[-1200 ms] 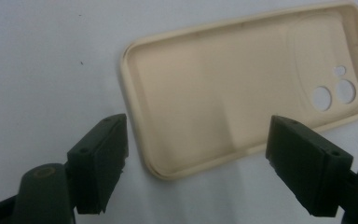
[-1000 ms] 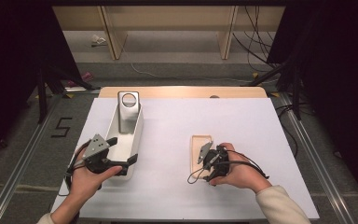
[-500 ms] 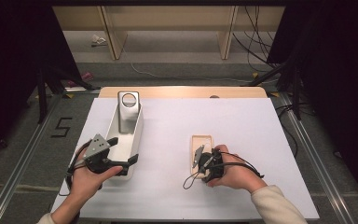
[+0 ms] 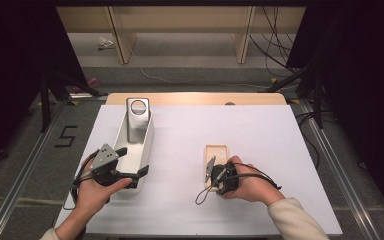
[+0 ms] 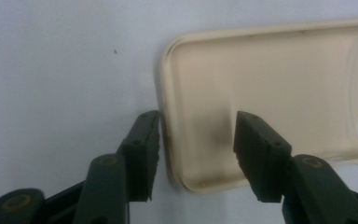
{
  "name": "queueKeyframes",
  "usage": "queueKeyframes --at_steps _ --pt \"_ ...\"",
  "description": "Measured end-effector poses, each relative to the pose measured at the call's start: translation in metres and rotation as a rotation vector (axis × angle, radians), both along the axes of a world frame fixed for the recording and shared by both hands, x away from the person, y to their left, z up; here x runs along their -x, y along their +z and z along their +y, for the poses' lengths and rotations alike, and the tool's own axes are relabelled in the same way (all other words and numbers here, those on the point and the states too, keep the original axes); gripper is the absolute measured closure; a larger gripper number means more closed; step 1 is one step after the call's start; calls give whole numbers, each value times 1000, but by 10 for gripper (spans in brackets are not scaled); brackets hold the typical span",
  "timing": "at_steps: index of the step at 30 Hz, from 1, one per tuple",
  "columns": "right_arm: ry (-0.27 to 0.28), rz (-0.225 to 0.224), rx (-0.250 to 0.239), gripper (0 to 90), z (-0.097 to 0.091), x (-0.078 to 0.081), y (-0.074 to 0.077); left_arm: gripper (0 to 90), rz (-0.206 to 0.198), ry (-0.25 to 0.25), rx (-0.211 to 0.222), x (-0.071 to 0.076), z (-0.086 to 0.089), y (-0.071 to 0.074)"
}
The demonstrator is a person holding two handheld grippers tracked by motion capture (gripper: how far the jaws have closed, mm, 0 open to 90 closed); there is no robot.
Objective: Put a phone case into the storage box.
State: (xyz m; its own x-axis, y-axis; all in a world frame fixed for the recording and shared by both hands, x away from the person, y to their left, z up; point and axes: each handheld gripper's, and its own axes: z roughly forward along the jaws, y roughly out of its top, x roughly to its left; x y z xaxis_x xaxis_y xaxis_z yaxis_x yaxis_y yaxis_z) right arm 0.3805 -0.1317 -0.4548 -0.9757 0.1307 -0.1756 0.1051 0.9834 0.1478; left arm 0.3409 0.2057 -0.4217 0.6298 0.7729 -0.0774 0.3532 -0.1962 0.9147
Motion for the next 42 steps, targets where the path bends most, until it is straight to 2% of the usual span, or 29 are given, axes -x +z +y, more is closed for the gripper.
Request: queueKeyframes --at_steps 11,14,19,23,24,29,42 --pt "27 42 30 699 5 2 1 22 0 -8 3 0 -1 0" --pt "48 40 20 730 6 3 0 22 0 -9 4 0 -1 0" --pt "57 31 36 779 7 4 1 22 0 -11 3 0 -1 0" --pt "73 21 39 804 8 5 0 22 0 -11 3 1 -1 0" --pt "68 23 55 809 9 6 1 22 -1 -11 3 0 -1 0" --pt "86 25 54 848 10 7 0 22 -1 -12 3 0 -2 0" --pt "103 19 51 865 8 9 1 23 -2 -12 4 1 -1 0"
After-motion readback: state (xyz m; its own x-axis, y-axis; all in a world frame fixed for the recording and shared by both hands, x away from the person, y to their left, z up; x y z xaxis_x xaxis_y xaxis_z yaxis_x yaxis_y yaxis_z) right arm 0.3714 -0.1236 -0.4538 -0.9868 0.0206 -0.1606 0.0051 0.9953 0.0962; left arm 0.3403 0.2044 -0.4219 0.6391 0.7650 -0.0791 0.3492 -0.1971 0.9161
